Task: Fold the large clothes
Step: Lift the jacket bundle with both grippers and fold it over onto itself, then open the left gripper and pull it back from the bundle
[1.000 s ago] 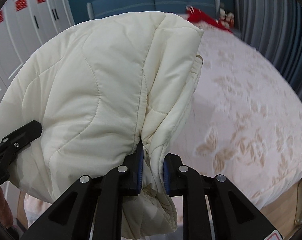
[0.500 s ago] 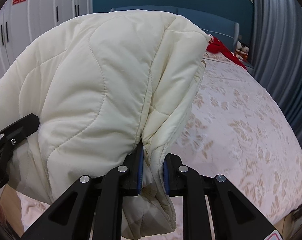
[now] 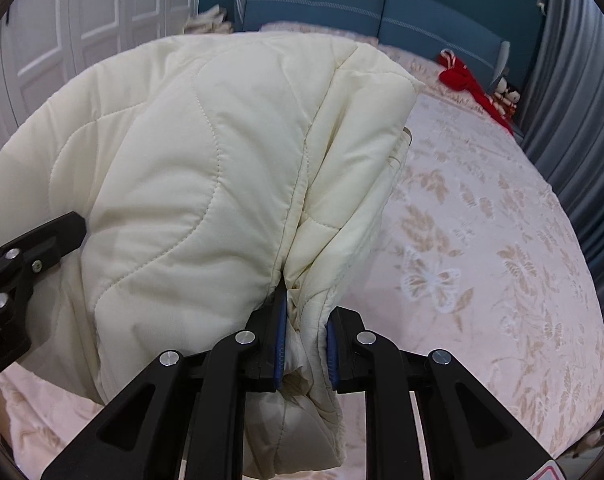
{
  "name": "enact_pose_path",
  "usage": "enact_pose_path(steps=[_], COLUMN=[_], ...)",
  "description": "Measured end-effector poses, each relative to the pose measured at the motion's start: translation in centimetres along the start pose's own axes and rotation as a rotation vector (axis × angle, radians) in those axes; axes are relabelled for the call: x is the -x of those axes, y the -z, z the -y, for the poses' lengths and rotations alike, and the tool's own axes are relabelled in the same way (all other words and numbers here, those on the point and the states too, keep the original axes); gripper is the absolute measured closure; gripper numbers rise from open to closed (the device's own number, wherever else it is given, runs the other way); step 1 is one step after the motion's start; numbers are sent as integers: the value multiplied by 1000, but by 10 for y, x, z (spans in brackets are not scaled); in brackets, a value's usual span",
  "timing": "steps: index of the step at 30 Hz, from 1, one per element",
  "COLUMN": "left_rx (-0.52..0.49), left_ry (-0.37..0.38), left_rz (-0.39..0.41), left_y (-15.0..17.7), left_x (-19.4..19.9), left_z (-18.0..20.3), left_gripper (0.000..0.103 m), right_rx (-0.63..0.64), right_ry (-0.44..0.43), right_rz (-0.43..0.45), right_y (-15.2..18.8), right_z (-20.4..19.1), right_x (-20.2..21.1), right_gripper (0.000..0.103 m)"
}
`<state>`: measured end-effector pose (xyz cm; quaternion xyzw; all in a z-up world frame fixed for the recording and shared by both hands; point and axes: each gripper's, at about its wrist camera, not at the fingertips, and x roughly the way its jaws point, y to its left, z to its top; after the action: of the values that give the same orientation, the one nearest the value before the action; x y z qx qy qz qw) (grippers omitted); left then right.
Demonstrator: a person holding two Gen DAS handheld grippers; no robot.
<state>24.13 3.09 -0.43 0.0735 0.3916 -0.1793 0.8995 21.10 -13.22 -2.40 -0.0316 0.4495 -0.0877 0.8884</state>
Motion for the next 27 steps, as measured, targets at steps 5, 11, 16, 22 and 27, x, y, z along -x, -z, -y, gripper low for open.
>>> enact_pose_path(steps=[5,11,16,22,27], left_rx=[18,44,64,-50,15], left_ry=[-14,-25,-66,-201,-232], left_rz=[-91,-152,-152,-103,-109], left_y=[11,27,39,44,45], left_x=[-49,-82,-98,-88,-57], left_z=[-11,-20,-27,-19,-31], left_gripper=[45,40,22,13,14], right_rx=[22,37,46,-97,-212], right_ry=[10,16,14,-116,-165], right_rz=[-74,-128,-148,-171,-95], right_y=[4,13,15,12,17], right_z=[-18,-31,-35,-12,18], right_x=[-43,-76,-93,-89,-37], right_gripper=[87,87,86,77,73])
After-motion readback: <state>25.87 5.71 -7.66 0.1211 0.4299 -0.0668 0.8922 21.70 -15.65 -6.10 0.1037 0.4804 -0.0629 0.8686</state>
